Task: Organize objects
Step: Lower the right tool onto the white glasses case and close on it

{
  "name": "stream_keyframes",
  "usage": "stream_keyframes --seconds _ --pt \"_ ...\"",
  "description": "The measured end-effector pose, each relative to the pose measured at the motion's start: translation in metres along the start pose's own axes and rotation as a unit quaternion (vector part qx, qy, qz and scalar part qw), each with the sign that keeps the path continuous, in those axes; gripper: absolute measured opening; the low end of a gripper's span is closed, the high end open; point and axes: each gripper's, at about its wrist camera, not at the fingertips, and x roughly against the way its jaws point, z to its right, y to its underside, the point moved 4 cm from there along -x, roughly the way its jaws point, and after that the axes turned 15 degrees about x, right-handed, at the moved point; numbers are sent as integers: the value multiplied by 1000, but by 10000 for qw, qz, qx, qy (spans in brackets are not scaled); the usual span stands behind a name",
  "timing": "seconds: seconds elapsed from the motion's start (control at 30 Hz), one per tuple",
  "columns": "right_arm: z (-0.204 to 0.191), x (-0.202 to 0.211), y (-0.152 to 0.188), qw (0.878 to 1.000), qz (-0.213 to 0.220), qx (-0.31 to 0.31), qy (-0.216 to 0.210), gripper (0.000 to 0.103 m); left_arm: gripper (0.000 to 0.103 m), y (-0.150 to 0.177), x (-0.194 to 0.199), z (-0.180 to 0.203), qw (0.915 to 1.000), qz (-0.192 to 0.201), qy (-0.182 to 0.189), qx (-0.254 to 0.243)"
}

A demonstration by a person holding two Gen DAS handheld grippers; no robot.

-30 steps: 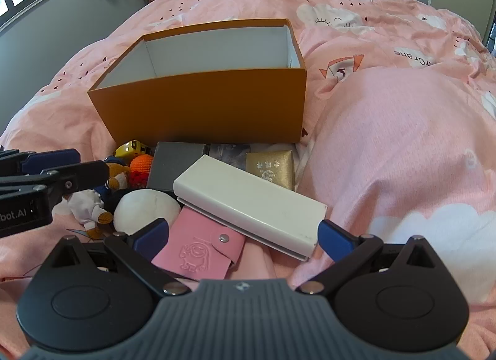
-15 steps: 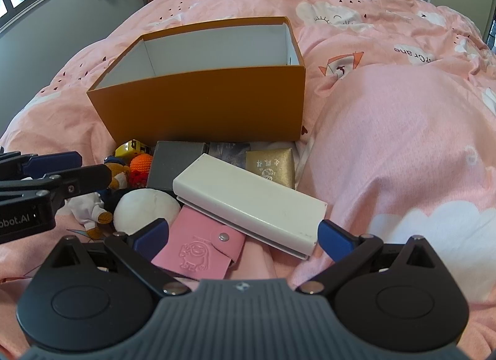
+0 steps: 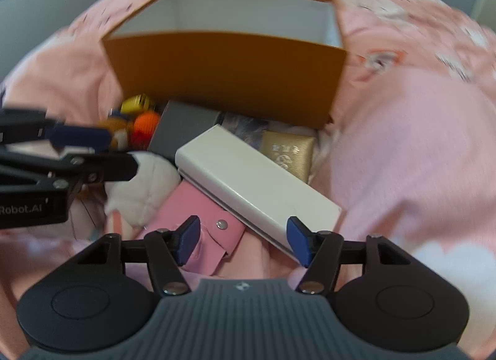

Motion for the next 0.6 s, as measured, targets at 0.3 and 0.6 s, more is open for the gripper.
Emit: stream_keyframes --seconds 0.3,0.6 --pt "-10 -29 -8 9934 -311 1083 227 68 53 -1 -20 1 9993 -290 -102 -229" --pt "-4 -49 -13 9932 -246 1115 248 76 53 -3 -32 -3 9987 -469 -112 -163"
